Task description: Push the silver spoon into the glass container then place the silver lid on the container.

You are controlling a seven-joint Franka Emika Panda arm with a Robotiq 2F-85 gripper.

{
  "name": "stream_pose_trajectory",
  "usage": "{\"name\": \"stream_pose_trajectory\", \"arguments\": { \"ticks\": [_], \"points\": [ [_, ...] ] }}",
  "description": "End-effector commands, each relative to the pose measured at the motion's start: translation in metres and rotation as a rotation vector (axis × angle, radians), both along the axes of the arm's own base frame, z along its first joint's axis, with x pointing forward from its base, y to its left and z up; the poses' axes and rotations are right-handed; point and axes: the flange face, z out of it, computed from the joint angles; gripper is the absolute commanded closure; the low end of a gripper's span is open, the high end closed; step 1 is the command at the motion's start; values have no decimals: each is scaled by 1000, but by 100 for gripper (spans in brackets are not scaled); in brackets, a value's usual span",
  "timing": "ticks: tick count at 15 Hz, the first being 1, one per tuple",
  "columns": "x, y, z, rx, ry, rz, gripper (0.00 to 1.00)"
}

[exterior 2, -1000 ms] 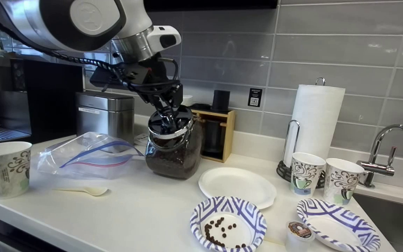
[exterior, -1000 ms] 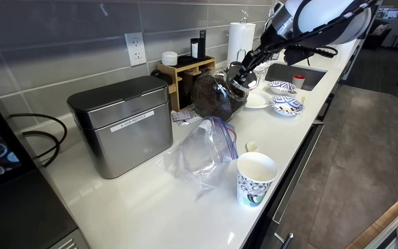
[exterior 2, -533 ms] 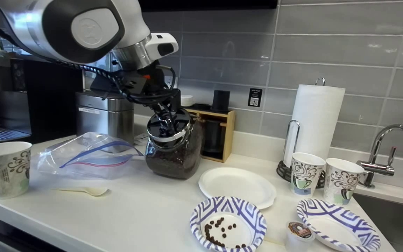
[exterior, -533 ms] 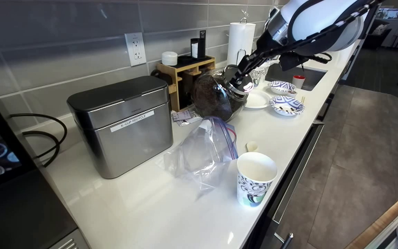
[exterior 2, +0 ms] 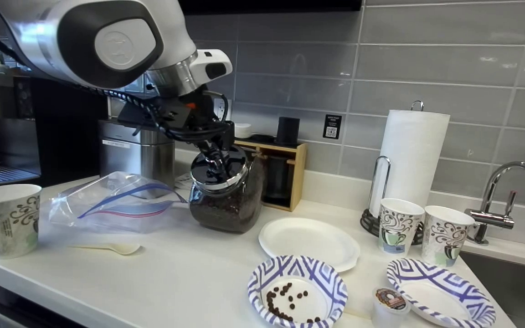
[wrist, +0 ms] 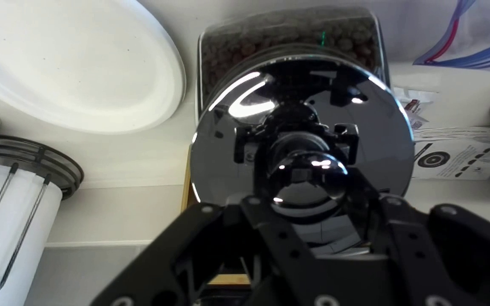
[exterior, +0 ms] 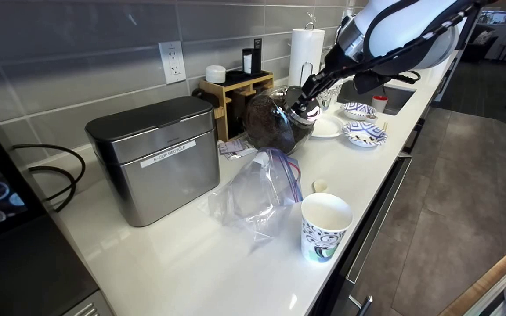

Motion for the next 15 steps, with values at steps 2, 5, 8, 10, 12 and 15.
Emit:
{"name": "stream_pose_trajectory", "arguments": {
  "ticks": [2,5,8,10,12,15],
  "points": [
    [0,-5,-11,-14,-8,0,79],
    [0,-8,-15,-25,-8,-1,79],
    [1,-15,-21,-30,-21,-14,79],
    [2,-20,-23,-17,-36,-38,79],
    [4,-24,-25,-9,-47,-53,79],
    [6,-26,-26,-3,-49,-62,79]
  ]
}}
